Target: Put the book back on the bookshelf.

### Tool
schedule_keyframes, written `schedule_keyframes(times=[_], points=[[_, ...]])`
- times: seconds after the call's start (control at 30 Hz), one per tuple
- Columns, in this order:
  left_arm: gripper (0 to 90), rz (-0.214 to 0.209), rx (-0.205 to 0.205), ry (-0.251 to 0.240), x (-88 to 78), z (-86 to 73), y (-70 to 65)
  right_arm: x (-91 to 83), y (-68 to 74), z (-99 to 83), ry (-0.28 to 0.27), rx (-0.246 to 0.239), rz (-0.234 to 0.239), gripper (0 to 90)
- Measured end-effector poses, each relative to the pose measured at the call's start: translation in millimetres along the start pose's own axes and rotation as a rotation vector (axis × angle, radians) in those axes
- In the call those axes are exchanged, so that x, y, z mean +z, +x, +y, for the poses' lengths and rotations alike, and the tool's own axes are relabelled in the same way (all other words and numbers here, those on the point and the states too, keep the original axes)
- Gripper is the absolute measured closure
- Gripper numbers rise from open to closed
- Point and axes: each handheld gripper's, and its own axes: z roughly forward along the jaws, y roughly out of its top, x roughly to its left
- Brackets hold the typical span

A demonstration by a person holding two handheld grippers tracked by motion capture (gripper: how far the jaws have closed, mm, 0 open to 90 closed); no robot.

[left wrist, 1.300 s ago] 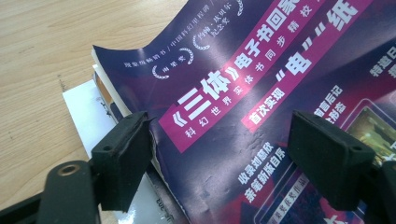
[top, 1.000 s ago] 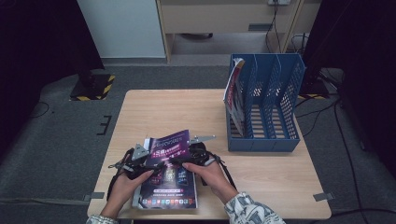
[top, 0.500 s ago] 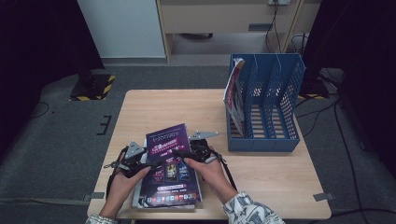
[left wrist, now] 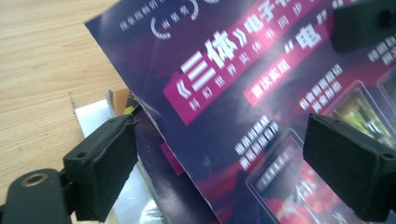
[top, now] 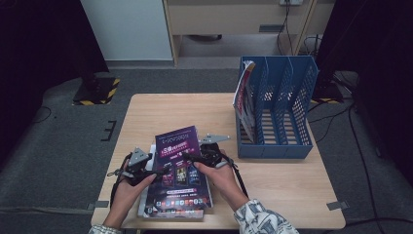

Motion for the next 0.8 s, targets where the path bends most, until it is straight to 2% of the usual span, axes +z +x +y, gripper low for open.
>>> schedule_keyframes(times=[0.03,0.17,0.33,0.5,0.8], points=[[9.6,-0.004,-0.004,0.003,0.4,-0.3,-0.4,-0.4,-0.2,0.6,-0.001,0.005,-0.002,76.9],[9.1,-0.012,-0.01,0.014,1.2,-1.6,-0.1,-1.7,-0.3,5.0,-0.013,-0.027,-0.017,77.1],[9.1,-0.036,-0.021,0.028,3.9,-3.2,0.5,-3.1,4.4,16.1,-0.039,-0.094,-0.037,77.7],[8.8,-0.06,-0.013,0.045,8.2,-3.2,-1.4,-10.0,10.2,22.1,-0.085,-0.146,-0.035,78.1],[8.2,-0.134,-0.025,0.055,13.2,-3.4,-5.9,-17.7,13.0,27.7,-0.143,-0.184,-0.022,78.8]])
